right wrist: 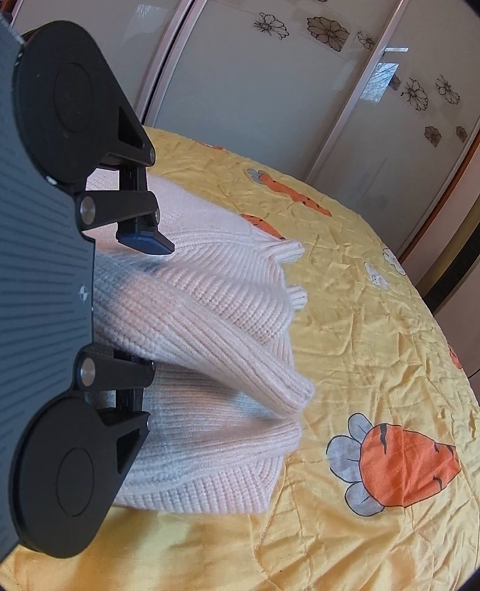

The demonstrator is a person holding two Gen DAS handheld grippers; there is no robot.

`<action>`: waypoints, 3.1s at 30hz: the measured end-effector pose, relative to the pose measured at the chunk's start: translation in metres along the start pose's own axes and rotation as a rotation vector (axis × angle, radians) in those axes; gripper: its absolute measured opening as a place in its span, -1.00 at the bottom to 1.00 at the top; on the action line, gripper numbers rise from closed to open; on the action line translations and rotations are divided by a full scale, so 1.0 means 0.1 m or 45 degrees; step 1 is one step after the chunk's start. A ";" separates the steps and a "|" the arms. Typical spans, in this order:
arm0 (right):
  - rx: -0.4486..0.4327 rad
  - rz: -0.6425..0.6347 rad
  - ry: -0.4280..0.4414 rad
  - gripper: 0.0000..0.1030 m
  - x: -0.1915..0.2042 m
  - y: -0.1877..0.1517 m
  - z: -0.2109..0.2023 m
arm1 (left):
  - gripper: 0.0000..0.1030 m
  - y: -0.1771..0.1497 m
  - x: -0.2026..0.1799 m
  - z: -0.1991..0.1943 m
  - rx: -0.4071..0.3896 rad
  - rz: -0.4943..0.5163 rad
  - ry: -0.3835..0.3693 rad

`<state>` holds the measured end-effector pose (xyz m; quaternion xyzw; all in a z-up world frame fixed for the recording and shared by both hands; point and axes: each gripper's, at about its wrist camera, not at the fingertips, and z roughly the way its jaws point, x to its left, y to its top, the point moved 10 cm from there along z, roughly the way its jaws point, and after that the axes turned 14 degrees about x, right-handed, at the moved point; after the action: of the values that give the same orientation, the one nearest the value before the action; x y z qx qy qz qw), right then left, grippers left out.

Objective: Fold small clothes

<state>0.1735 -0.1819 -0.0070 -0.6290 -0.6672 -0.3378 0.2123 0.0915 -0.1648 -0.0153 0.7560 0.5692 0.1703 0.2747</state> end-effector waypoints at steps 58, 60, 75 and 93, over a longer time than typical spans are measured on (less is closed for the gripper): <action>-0.229 0.097 0.231 0.48 0.22 -0.35 -0.62 | 0.70 -0.03 2.05 -0.53 -0.082 -0.867 -0.133; -0.188 0.154 0.217 0.54 0.15 -0.14 -0.46 | 0.70 -0.03 2.08 -0.43 -0.046 -0.852 -0.120; -0.144 -0.093 -0.134 -0.70 0.23 -0.14 0.02 | 0.42 0.27 1.64 0.19 0.210 -0.607 -0.280; -0.358 0.118 -0.122 0.14 -0.42 -0.44 -0.65 | 0.57 0.23 1.25 -0.06 0.131 -0.319 -0.240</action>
<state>0.1263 -0.2564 -0.0005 -0.6980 -0.5930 -0.3875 0.1054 0.1422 -0.0490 -0.0034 0.7047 0.6388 0.0335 0.3068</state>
